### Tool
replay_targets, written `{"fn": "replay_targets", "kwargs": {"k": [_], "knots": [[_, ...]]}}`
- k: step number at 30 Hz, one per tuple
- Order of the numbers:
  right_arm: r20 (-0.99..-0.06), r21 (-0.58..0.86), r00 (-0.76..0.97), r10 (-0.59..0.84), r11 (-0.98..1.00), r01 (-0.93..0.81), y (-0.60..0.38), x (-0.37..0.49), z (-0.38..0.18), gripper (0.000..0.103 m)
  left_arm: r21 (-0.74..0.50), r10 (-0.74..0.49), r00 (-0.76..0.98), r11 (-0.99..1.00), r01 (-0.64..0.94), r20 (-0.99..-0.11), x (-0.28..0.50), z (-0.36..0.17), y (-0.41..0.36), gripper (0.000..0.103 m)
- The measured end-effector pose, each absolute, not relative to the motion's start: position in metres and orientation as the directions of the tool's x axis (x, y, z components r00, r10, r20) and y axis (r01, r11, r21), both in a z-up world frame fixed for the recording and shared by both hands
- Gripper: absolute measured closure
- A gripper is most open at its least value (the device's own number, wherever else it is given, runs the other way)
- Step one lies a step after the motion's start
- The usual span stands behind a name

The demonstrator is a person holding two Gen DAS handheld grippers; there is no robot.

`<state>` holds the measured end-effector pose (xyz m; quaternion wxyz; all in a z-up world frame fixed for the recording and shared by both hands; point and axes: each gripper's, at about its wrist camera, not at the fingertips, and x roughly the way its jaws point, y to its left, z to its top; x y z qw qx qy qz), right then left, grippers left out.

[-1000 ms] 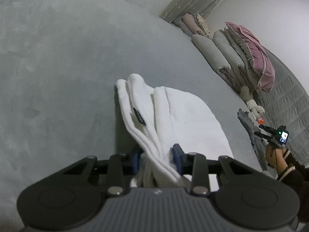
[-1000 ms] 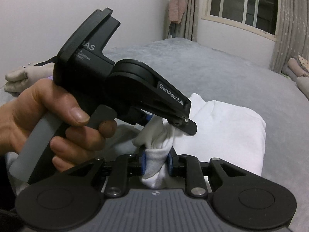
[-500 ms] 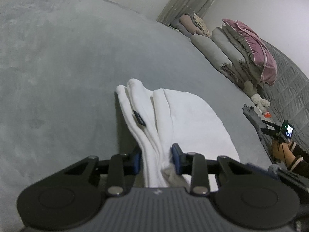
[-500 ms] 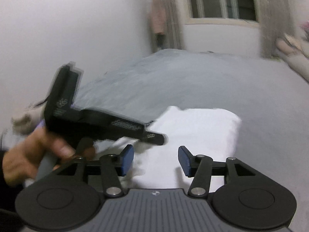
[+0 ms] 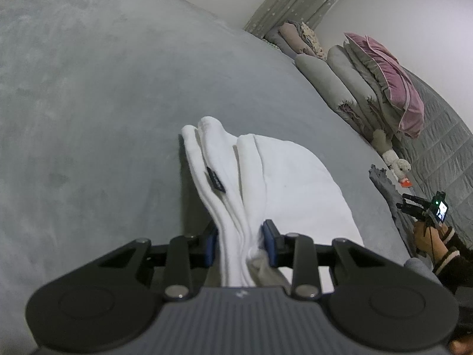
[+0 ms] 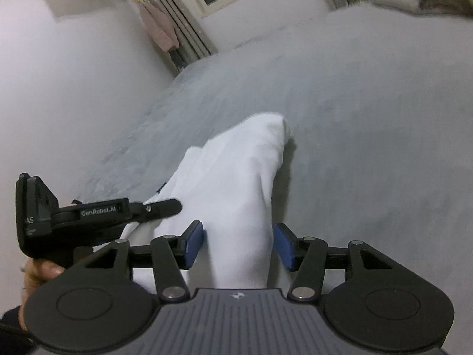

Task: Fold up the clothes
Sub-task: 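Lift the shirt end with the right gripper while the left gripper holds the edge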

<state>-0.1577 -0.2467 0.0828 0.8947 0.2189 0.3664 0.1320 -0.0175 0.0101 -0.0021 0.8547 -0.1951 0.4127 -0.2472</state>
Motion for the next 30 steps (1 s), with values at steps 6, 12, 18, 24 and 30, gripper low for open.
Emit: {"fn": "replay_targets", "kwargs": {"k": [6, 12, 18, 24, 30], "knots": [[-0.596, 0.611, 0.657, 0.461, 0.791, 0.000, -0.252, -0.147, 0.066, 0.045, -0.537, -0.578, 0.544, 0.804, 0.254, -0.608, -0.019, -0.003, 0.008, 0.074], [-0.580, 0.492, 0.720, 0.381, 0.868, -0.062, -0.229, -0.157, 0.076, 0.060, -0.523, -0.568, 0.555, 0.812, 0.259, -0.607, -0.022, 0.004, 0.007, 0.076], [-0.561, 0.426, 0.751, 0.349, 0.899, -0.100, -0.222, -0.159, 0.080, 0.061, -0.498, -0.551, 0.567, 0.826, 0.264, -0.612, -0.028, 0.008, 0.003, 0.076], [-0.524, 0.353, 0.786, 0.327, 0.924, -0.149, -0.212, -0.167, 0.088, 0.062, -0.486, -0.547, 0.582, 0.829, 0.276, -0.602, -0.035, 0.015, 0.000, 0.076], [-0.487, 0.258, 0.820, 0.300, 0.947, -0.193, -0.197, -0.175, 0.096, 0.062, -0.478, -0.541, 0.606, 0.832, 0.283, -0.583, -0.041, 0.027, 0.005, 0.076]]}}
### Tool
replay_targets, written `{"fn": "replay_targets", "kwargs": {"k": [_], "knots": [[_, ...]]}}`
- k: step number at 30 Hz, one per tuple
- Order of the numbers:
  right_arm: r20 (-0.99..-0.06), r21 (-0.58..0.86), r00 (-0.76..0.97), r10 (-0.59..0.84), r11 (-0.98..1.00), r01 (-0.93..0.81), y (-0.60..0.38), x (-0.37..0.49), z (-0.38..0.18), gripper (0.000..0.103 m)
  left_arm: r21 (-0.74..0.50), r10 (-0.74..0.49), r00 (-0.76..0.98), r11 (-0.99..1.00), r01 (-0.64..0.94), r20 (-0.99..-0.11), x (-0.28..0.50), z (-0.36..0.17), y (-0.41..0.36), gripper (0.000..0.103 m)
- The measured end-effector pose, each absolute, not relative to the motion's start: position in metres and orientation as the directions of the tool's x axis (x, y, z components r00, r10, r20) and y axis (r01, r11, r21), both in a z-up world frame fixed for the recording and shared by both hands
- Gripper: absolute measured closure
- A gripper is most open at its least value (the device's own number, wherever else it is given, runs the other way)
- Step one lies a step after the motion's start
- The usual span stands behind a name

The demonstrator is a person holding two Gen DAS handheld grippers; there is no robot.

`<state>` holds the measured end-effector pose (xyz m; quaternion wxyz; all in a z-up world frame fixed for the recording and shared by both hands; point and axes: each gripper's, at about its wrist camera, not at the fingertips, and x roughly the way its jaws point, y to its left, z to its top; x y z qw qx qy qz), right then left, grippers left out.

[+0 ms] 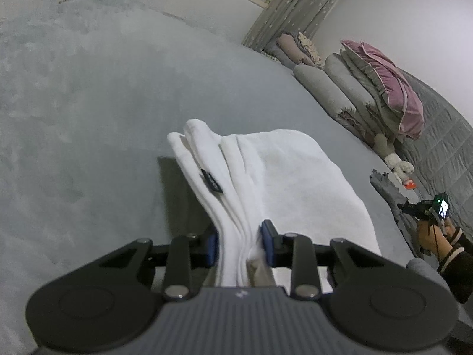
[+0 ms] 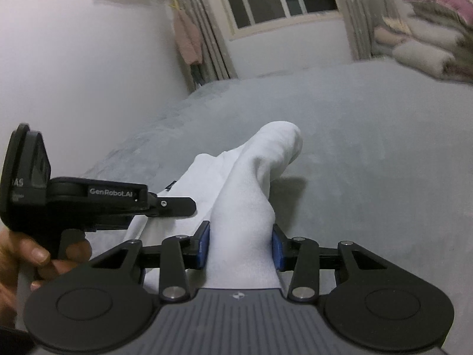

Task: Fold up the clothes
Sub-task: 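Lift the shirt end with the right gripper while the left gripper holds the edge, then lift the rolled white shirt with both grippers and carry it toward the clothes stack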

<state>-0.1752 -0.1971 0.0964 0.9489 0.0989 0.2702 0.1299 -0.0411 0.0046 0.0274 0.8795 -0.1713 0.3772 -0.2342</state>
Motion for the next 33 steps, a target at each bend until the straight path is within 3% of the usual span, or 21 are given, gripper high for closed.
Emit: {"fn": "replay_targets", "kwargs": {"k": [18, 33], "knots": [[-0.434, 0.190, 0.861, 0.266, 0.961, -0.201, -0.184, -0.193, 0.117, 0.063, -0.510, -0.590, 0.619, 0.794, 0.330, -0.518, -0.053, 0.046, 0.024, 0.077], [-0.438, 0.228, 0.846, 0.304, 0.948, -0.223, -0.181, -0.207, 0.126, 0.064, -0.484, -0.569, 0.620, 0.813, 0.324, -0.541, -0.069, 0.060, 0.031, 0.077]]}}
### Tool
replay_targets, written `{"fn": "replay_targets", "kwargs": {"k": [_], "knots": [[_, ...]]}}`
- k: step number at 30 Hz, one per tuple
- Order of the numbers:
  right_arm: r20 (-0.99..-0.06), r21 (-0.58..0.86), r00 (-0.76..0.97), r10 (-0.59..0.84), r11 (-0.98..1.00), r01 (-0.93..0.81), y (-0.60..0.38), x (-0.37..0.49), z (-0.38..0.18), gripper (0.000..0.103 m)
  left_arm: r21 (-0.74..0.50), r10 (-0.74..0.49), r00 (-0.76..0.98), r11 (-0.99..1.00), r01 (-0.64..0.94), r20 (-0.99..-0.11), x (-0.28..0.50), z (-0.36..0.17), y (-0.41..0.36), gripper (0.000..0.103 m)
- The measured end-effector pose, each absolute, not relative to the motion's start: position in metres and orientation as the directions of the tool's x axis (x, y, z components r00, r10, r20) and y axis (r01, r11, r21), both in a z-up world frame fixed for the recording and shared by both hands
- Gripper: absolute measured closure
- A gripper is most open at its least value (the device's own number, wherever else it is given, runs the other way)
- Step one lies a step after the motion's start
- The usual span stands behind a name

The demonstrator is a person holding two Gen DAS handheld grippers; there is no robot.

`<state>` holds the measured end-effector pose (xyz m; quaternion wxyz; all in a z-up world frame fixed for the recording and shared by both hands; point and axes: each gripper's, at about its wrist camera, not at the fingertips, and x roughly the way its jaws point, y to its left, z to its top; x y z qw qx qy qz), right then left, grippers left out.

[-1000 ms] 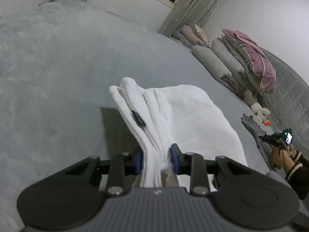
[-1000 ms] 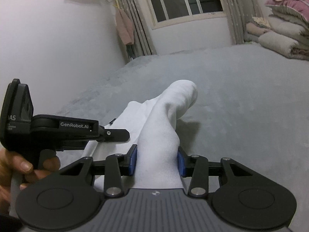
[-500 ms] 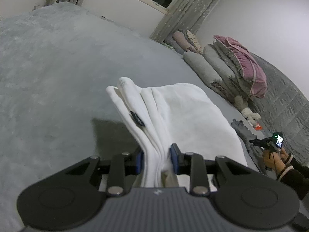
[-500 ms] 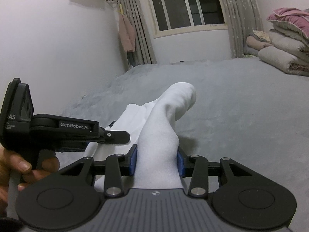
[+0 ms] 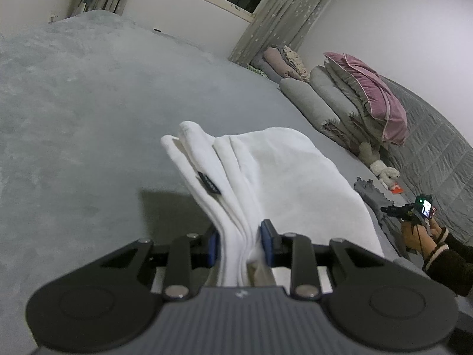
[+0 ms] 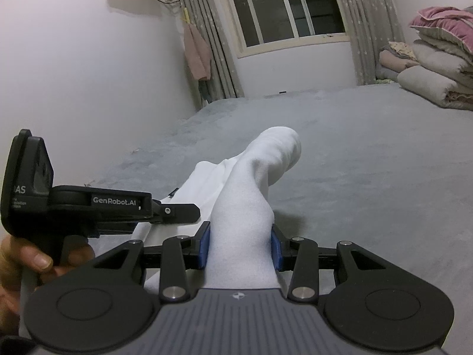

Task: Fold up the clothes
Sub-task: 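Lift the rolled white shirt with both grippers and carry it toward the clothes stack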

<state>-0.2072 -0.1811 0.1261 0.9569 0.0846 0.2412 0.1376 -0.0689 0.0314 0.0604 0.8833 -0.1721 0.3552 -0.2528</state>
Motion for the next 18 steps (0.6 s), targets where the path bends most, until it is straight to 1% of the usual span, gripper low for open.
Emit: {"fn": "replay_targets", "kwargs": {"k": [8, 14, 18], "knots": [[-0.445, 0.212, 0.830, 0.336, 0.940, -0.267, -0.167, -0.211, 0.135, 0.064, -0.445, -0.512, 0.647, 0.849, 0.284, -0.565, -0.084, 0.074, 0.043, 0.077], [-0.425, 0.215, 0.814, 0.396, 0.918, -0.334, -0.152, -0.213, 0.139, 0.064, -0.388, -0.431, 0.686, 0.893, 0.230, -0.586, -0.101, 0.091, 0.062, 0.077], [-0.404, 0.215, 0.804, 0.436, 0.900, -0.380, -0.138, -0.216, 0.143, 0.064, -0.360, -0.386, 0.718, 0.911, 0.201, -0.579, -0.111, 0.104, 0.074, 0.077]]}}
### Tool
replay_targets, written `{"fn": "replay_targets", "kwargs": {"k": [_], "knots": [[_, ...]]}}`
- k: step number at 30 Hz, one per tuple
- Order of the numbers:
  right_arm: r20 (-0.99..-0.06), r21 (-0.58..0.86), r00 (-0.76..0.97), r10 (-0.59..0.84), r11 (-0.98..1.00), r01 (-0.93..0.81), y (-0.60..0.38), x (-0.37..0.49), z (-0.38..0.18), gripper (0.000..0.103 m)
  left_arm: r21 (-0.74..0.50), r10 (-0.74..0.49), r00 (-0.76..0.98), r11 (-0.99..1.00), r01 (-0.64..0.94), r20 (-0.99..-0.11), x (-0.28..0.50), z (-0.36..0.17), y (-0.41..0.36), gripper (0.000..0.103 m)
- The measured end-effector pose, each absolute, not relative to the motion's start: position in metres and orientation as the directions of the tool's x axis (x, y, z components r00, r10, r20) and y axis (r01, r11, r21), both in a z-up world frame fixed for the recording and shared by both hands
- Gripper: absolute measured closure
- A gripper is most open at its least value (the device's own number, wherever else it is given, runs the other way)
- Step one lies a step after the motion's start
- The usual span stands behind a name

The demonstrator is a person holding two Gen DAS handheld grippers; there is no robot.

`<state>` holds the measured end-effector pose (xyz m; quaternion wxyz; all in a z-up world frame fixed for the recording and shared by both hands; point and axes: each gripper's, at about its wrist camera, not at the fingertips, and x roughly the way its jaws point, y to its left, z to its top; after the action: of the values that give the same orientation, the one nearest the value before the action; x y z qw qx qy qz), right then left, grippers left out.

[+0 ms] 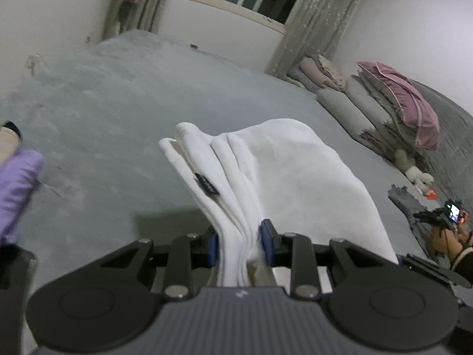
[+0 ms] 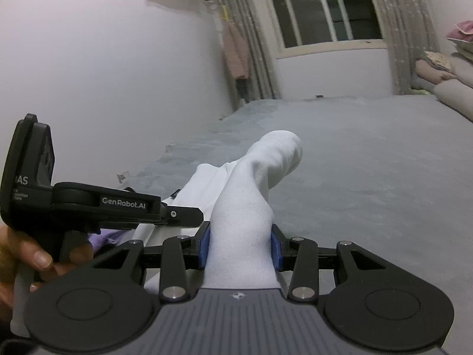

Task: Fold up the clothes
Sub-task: 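Lift the rolled white shirt with both grippers and carry it toward the clothes stack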

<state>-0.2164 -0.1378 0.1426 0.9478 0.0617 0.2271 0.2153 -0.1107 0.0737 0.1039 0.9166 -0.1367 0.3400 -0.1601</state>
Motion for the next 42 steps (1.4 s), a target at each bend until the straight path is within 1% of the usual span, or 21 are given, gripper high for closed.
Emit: {"fn": "replay_targets", "kwargs": {"k": [12, 20, 33, 38, 42], "knots": [[-0.365, 0.159, 0.776, 0.514, 0.856, -0.492, -0.094, -0.210, 0.166, 0.064, -0.366, -0.310, 0.780, 0.924, 0.112, -0.543, -0.127, 0.134, 0.117, 0.077], [-0.339, 0.155, 0.737, 0.584, 0.808, -0.569, -0.060, -0.199, 0.175, 0.064, -0.351, -0.233, 0.818, 0.936, 0.041, -0.525, -0.139, 0.154, 0.154, 0.077], [-0.322, 0.123, 0.653, 0.685, 0.714, -0.689, 0.007, -0.171, 0.184, 0.064, -0.353, -0.114, 0.859, 0.932, -0.081, -0.499, -0.156, 0.168, 0.223, 0.077], [-0.307, 0.156, 0.632, 0.712, 0.692, -0.705, 0.039, -0.153, 0.191, 0.064, -0.365, -0.087, 0.868, 0.924, -0.113, -0.489, -0.148, 0.187, 0.266, 0.077], [-0.279, 0.204, 0.609, 0.743, 0.666, -0.718, 0.073, -0.138, 0.202, 0.064, -0.312, -0.011, 0.881, 0.937, -0.156, -0.474, -0.146, 0.209, 0.295, 0.077]]}}
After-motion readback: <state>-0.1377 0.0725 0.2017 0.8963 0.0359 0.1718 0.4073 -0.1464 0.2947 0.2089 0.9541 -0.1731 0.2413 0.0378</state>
